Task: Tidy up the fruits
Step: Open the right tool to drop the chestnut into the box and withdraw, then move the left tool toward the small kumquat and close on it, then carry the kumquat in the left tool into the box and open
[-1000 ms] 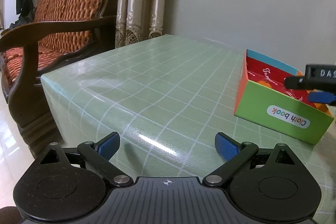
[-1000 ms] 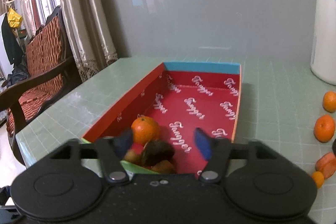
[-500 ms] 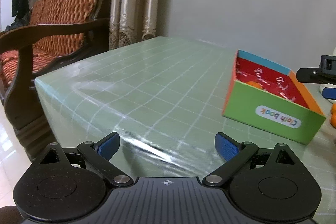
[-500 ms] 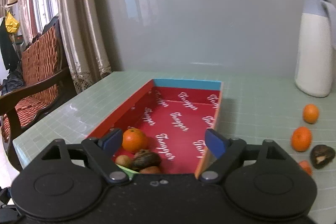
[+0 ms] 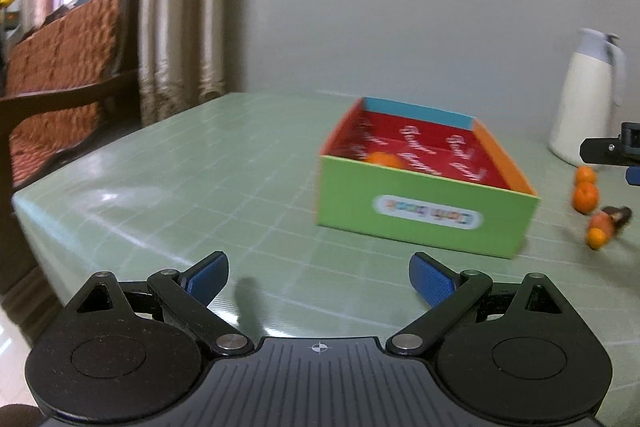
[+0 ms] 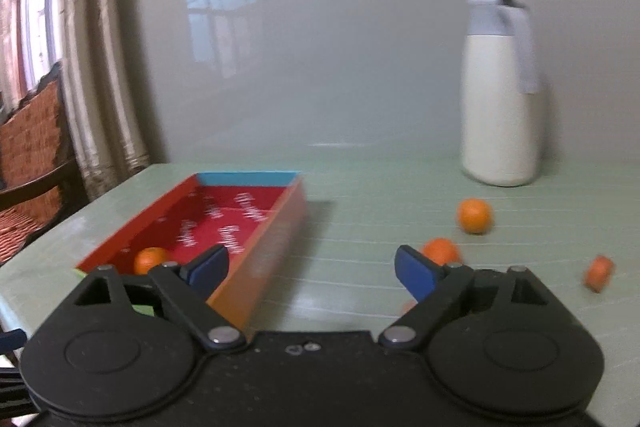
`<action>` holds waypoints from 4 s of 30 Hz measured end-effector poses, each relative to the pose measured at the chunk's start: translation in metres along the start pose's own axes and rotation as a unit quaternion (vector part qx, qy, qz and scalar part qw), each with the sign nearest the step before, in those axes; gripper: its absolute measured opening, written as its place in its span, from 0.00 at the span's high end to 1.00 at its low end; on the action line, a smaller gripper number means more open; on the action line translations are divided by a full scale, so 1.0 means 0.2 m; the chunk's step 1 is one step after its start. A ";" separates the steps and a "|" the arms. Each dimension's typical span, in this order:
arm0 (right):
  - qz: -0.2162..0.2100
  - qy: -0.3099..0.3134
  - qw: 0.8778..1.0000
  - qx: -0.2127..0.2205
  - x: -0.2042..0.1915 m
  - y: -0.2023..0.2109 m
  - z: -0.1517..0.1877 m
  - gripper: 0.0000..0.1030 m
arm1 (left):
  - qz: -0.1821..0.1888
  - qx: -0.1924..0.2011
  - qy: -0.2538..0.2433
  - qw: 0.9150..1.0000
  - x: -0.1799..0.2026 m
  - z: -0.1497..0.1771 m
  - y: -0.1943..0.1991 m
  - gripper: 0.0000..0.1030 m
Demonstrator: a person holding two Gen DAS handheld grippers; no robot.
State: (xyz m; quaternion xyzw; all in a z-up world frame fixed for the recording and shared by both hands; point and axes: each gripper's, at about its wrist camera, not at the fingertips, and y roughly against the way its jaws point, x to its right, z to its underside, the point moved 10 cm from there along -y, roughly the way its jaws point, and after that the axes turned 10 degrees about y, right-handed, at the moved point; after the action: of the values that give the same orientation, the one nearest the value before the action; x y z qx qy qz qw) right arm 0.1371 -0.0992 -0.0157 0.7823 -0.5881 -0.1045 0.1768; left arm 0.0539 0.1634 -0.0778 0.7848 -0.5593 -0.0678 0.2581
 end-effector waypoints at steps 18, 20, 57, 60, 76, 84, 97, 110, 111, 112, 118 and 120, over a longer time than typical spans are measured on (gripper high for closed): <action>0.131 -0.112 0.985 0.001 0.72 0.24 0.24 0.10 | 0.132 0.001 -0.099 0.986 0.61 0.10 0.10 0.06; 0.139 -0.120 0.983 0.000 0.77 0.27 0.26 0.10 | 0.140 -0.001 -0.103 0.985 0.66 0.11 0.11 0.06; 0.183 -0.192 0.964 0.016 1.15 0.50 0.42 0.10 | 0.215 -0.088 -0.191 0.954 1.37 0.23 -0.14 0.48; 0.182 -0.194 0.964 0.016 1.15 0.49 0.42 0.10 | 0.211 -0.090 -0.189 0.955 1.37 0.24 -0.15 0.49; 0.179 -0.201 0.963 0.015 1.15 0.49 0.43 0.10 | 0.216 -0.094 -0.179 0.955 1.40 0.25 -0.16 0.80; 0.178 -0.203 0.963 0.013 1.15 0.48 0.44 0.10 | 0.215 -0.085 -0.188 0.955 1.40 0.26 -0.15 0.80; 0.173 -0.197 0.965 0.009 1.10 0.47 0.43 0.10 | 0.209 -0.061 -0.176 0.960 1.34 0.17 -0.11 0.80; 0.156 -0.177 0.972 0.002 0.99 0.40 0.40 0.10 | 0.168 0.007 -0.144 0.975 1.07 -0.13 -0.08 0.80; 0.155 -0.175 0.972 0.001 0.98 0.39 0.40 0.10 | 0.162 0.012 -0.140 0.977 1.03 -0.15 -0.08 0.80; 0.154 -0.173 0.973 0.000 0.97 0.39 0.40 0.10 | 0.155 0.018 -0.135 0.979 1.00 -0.18 -0.08 0.80; 0.144 -0.164 0.976 -0.004 0.91 0.35 0.38 0.10 | 0.111 0.030 -0.104 0.988 0.80 -0.28 -0.14 0.80; 0.142 -0.162 0.977 -0.006 0.90 0.34 0.38 0.10 | 0.097 0.027 -0.095 0.990 0.73 -0.30 -0.18 0.80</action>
State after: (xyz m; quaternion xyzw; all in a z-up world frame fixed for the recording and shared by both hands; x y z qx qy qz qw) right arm 0.1000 -0.2992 -0.0499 0.6627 -0.7133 -0.2069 0.0966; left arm 0.1621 0.0585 -0.0174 0.7238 -0.6562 -0.1018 0.1876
